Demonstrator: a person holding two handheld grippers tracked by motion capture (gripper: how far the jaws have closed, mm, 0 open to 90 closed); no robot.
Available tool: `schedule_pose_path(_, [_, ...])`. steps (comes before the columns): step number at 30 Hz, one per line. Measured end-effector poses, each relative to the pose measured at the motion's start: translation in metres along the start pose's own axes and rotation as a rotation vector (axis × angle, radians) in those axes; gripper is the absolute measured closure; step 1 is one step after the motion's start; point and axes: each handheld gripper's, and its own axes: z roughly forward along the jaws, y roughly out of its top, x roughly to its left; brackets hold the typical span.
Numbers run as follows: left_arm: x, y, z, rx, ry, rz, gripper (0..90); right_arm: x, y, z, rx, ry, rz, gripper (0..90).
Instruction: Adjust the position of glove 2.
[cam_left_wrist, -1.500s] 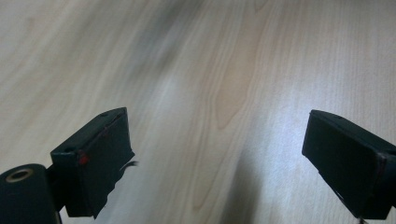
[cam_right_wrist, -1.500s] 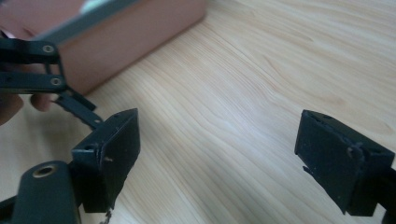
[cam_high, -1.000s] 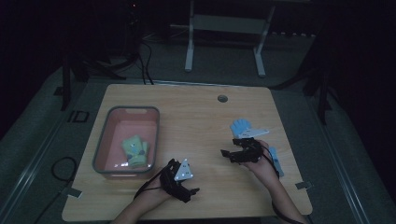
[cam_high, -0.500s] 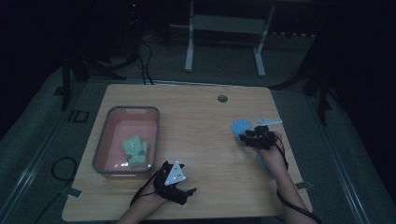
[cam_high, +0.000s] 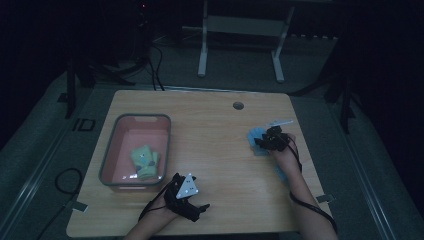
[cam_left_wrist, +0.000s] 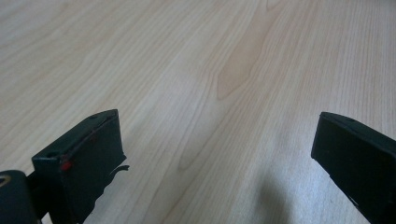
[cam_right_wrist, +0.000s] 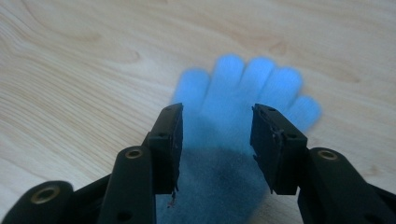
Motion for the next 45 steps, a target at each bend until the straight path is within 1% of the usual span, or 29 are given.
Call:
schedule_pose_path(2, [0.001, 0.000, -0.001, -0.006, 0.007, -0.001, 2.6, 0.001, -0.003, 0.006, 0.023, -0.019, -0.014, 54.7])
schedule_pose_path(3, [0.001, 0.000, -0.002, -0.008, 0.011, -0.001, 2.6, 0.002, -0.004, 0.008, 0.020, -0.021, -0.016, 55.6])
schedule_pose_path(5, [0.001, 0.000, -0.002, -0.006, 0.015, 0.002, 2.6, 0.003, -0.005, 0.009, 0.011, -0.024, -0.003, 58.5])
schedule_pose_path(7, [0.000, -0.001, -0.002, -0.004, 0.025, 0.005, 2.6, 0.004, -0.004, 0.010, 0.013, -0.030, -0.001, 64.2])
schedule_pose_path(10, [0.001, -0.001, -0.002, -0.006, 0.029, 0.003, 2.6, 0.008, -0.002, 0.010, 0.026, -0.035, -0.002, 77.2])
schedule_pose_path(11, [0.001, -0.001, -0.002, -0.010, 0.031, 0.002, 2.6, 0.010, -0.001, 0.010, 0.030, -0.035, 0.005, 79.4])
schedule_pose_path(16, [0.002, -0.003, 0.000, 0.001, 0.027, -0.004, 2.6, 0.011, 0.001, 0.010, 0.046, -0.026, 0.082, 83.4])
schedule_pose_path(17, [0.002, -0.003, 0.000, 0.004, 0.027, -0.001, 2.6, 0.011, 0.002, 0.009, 0.046, -0.028, 0.084, 84.1])
schedule_pose_path(19, [0.001, -0.003, 0.000, -0.002, 0.028, 0.004, 2.6, 0.014, 0.002, 0.005, 0.042, -0.015, 0.097, 85.2])
schedule_pose_path(21, [0.001, -0.002, 0.000, -0.005, 0.029, 0.002, 2.6, 0.019, 0.004, -0.004, 0.023, -0.012, 0.086, 85.6])
schedule_pose_path(25, [0.001, -0.002, 0.000, 0.001, 0.032, 0.002, 2.6, 0.036, 0.010, -0.028, -0.029, 0.005, 0.060, 85.7])
schedule_pose_path(26, [0.001, -0.003, 0.000, 0.001, 0.033, 0.002, 2.6, 0.042, 0.011, -0.034, -0.041, 0.017, 0.059, 85.6])
schedule_pose_path(27, [0.001, -0.002, 0.000, 0.002, 0.035, 0.003, 2.6, 0.048, 0.012, -0.041, -0.053, 0.029, 0.061, 85.6])
schedule_pose_path(29, [0.001, -0.002, -0.001, -0.001, 0.040, 0.006, 2.6, 0.065, 0.014, -0.054, -0.064, 0.028, 0.028, 85.6])
schedule_pose_path(30, [0.001, -0.002, -0.001, -0.007, 0.041, 0.005, 2.6, 0.070, 0.014, -0.058, -0.066, 0.031, 0.031, 85.6])
schedule_pose_path(31, [0.000, -0.002, -0.001, -0.006, 0.043, 0.006, 2.6, 0.079, 0.014, -0.065, -0.074, 0.037, 0.034, 85.6])
schedule_pose_path(32, [0.000, -0.002, -0.002, -0.006, 0.047, 0.010, 2.6, 0.085, 0.014, -0.068, -0.077, 0.034, 0.033, 85.6])
schedule_pose_path(33, [0.001, -0.002, -0.002, -0.007, 0.046, 0.009, 2.6, 0.094, 0.014, -0.074, -0.088, 0.019, 0.026, 85.5])
schedule_pose_path(34, [0.001, -0.002, -0.002, -0.007, 0.045, 0.009, 2.6, 0.101, 0.014, -0.078, -0.094, -0.008, 0.014, 85.5])
schedule_pose_path(35, [0.001, -0.002, -0.003, -0.010, 0.047, 0.009, 2.6, 0.106, 0.014, -0.080, -0.101, -0.020, 0.016, 85.6])
schedule_pose_path(37, [0.001, -0.002, -0.003, -0.014, 0.045, 0.010, 2.6, 0.115, 0.012, -0.086, -0.116, -0.007, 0.033, 85.5])
schedule_pose_path(39, [0.001, -0.002, -0.004, -0.015, 0.049, 0.013, 2.6, 0.125, 0.011, -0.090, -0.120, -0.016, 0.038, 85.4])
schedule_pose_path(40, [0.001, -0.003, -0.004, -0.017, 0.049, 0.014, 2.6, 0.130, 0.010, -0.093, -0.126, -0.013, 0.049, 85.4])
schedule_pose_path(41, [0.001, -0.003, -0.004, -0.017, 0.049, 0.014, 2.6, 0.133, 0.009, -0.094, -0.128, -0.016, 0.055, 85.4])
schedule_pose_path(43, [0.001, -0.003, -0.004, -0.019, 0.051, 0.013, 2.6, 0.146, 0.004, -0.095, -0.136, -0.028, 0.046, 85.3])
schedule_pose_path(44, [0.001, -0.003, -0.004, -0.020, 0.049, 0.012, 2.6, 0.149, 0.002, -0.095, -0.135, -0.027, 0.055, 85.3])
schedule_pose_path(45, [0.001, -0.003, -0.004, -0.022, 0.050, 0.010, 2.6, 0.154, -0.002, -0.094, -0.138, -0.039, 0.056, 85.2])
